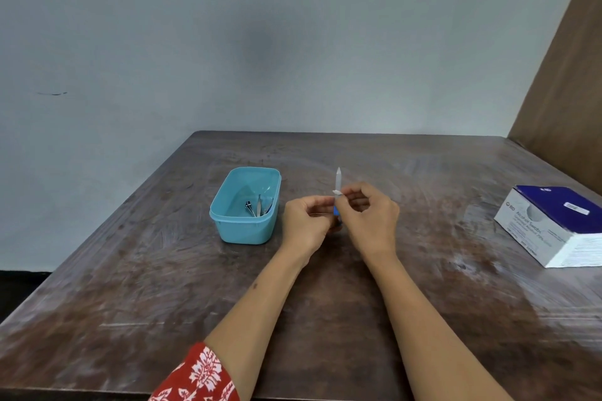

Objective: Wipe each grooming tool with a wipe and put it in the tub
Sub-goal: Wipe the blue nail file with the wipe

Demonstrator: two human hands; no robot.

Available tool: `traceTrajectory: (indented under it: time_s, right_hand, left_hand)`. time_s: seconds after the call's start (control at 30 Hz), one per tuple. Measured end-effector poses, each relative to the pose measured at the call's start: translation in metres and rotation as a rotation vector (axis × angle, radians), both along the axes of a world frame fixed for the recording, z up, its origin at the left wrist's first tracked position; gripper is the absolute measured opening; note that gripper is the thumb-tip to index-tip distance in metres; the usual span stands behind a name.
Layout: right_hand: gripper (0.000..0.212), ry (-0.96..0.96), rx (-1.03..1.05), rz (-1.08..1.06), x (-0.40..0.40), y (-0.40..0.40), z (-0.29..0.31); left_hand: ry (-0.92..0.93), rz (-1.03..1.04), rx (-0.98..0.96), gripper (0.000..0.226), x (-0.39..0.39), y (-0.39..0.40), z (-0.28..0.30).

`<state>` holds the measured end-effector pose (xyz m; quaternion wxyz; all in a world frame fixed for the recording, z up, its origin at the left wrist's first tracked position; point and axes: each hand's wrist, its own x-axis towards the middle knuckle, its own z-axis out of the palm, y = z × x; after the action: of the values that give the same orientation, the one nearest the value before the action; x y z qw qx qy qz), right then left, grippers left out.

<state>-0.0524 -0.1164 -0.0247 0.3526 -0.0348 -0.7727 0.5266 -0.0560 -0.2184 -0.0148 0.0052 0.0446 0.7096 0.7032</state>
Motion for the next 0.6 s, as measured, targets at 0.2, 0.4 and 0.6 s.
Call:
traceTrajectory:
  time_s: [0.2,0.4,0.6]
  right_hand:
    - [0.014,-0.004,-0.083,0.041,0.002,-0.003,0.003]
    - [0.004,0.04,0.026,-0.023,-0.002,-0.001,-0.001]
    - [0.013,0.143,0.161,-0.132,-0.003,0.006,-0.001]
  left_hand:
    - [0.022,0.002,-0.08,0.03,-0.004,0.001,-0.006]
    - [-0.148,-0.113,0.16,0.026,0.002,0.001,0.004]
    - [-0.235,-0.203,0.103,0.026,0.005,0.003,0.006]
